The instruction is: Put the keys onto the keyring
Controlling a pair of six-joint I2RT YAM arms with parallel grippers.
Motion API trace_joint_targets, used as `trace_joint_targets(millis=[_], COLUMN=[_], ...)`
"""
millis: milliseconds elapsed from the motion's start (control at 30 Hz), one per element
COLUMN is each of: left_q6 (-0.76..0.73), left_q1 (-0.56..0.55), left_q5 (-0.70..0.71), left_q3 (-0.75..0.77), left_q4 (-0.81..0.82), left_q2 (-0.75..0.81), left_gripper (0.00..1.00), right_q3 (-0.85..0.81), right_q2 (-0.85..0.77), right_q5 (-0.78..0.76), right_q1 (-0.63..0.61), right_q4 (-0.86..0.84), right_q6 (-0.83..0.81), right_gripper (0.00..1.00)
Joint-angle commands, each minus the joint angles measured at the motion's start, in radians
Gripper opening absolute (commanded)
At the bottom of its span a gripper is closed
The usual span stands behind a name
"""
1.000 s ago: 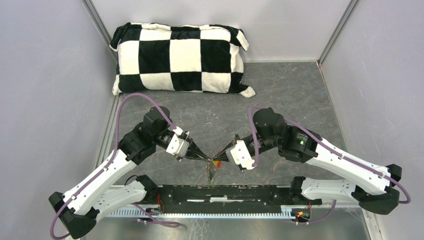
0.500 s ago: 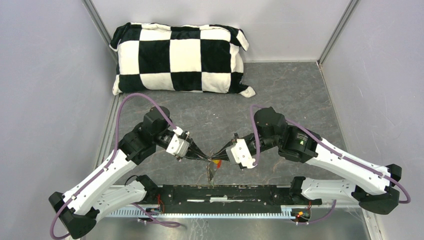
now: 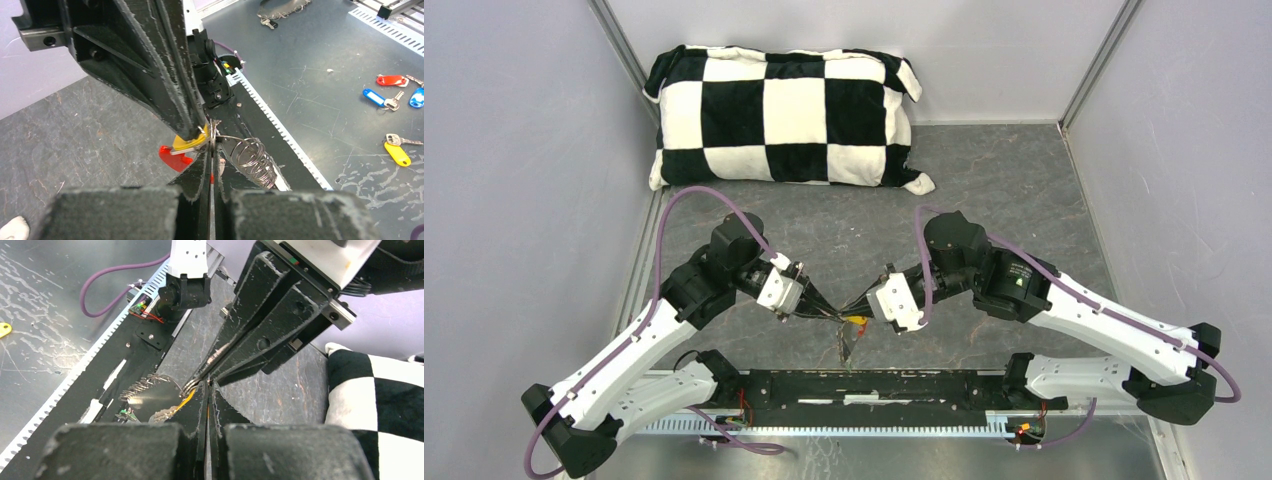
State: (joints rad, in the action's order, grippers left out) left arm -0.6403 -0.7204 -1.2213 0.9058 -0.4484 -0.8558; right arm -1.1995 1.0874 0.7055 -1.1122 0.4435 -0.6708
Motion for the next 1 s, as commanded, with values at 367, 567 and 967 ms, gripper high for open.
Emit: trace_joint_targets(millis=[367,567,967], left_q6=[-0.096,-0.069,-0.059], left_q1=[-0.003,-0.003,-0.003], left_q5=[-0.014,-0.010,-0.004], left_q3=[0.035,0.037,0.031], left_q4=[-0.034,-0.009,0.001], left_q2=[0.011,0.002,0.004], left_gripper=[0.02,0.02,0.02], right_q3=[0.009,0.017,0.005], right_q2=[-0.091,-0.076,-0.049], right_q5=[-0.072,-0.012,0.027], right_q1=[0.002,0.001,0.002], right_q4=[0.114,0.118,0.107], right_q6=[-0.057,-0.062,-0.055], right_gripper=[0.00,0.00,0.00])
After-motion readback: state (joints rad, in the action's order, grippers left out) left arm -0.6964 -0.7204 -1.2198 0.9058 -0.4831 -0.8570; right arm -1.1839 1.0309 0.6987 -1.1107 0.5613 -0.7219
